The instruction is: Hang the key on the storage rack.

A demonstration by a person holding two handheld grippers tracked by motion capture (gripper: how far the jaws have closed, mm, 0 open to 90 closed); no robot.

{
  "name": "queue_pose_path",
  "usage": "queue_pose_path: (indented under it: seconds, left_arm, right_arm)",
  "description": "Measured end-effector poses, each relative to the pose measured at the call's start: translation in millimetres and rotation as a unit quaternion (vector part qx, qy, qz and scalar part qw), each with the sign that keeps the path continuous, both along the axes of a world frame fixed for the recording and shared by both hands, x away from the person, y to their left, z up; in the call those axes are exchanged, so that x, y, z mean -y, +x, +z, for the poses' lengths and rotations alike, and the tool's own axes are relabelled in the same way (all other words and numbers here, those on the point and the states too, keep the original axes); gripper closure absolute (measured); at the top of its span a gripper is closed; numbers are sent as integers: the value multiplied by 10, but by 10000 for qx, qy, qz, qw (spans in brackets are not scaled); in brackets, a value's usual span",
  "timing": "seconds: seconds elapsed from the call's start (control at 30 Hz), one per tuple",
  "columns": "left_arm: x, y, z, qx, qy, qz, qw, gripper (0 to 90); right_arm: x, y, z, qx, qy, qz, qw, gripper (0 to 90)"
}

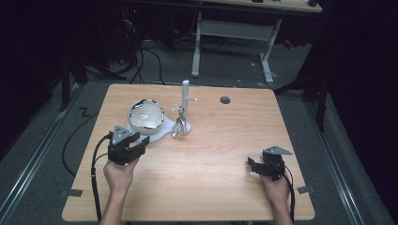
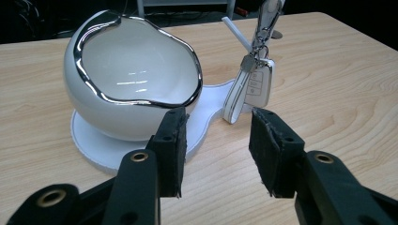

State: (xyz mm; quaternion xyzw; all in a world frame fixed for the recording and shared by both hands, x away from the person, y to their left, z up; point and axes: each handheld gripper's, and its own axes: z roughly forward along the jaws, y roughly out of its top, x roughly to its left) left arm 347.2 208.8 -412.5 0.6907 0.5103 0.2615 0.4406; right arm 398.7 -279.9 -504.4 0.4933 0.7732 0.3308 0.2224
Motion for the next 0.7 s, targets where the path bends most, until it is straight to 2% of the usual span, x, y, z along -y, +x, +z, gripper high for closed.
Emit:
queue_pose_path:
  seconds: [0.1, 0.3, 0.43, 0.7]
  left_arm:
    - [-21, -24, -5, 47, 20, 16, 10000, 566]
    - [-46, -68, -31, -13, 1, 47, 10000, 560]
    - [-76, -103, -52, 27, -8, 81, 10000, 557]
    - [-102, -158, -90, -50, -43, 105, 9999, 533]
  right_arm:
    - [0, 0, 0, -1, 0, 0, 10000, 292]
    - [0, 0, 0, 3, -2, 1, 10000, 292]
    - [0, 0, 0, 3, -2, 2, 10000, 292]
    - [0, 0, 0, 3, -2, -1, 10000, 292]
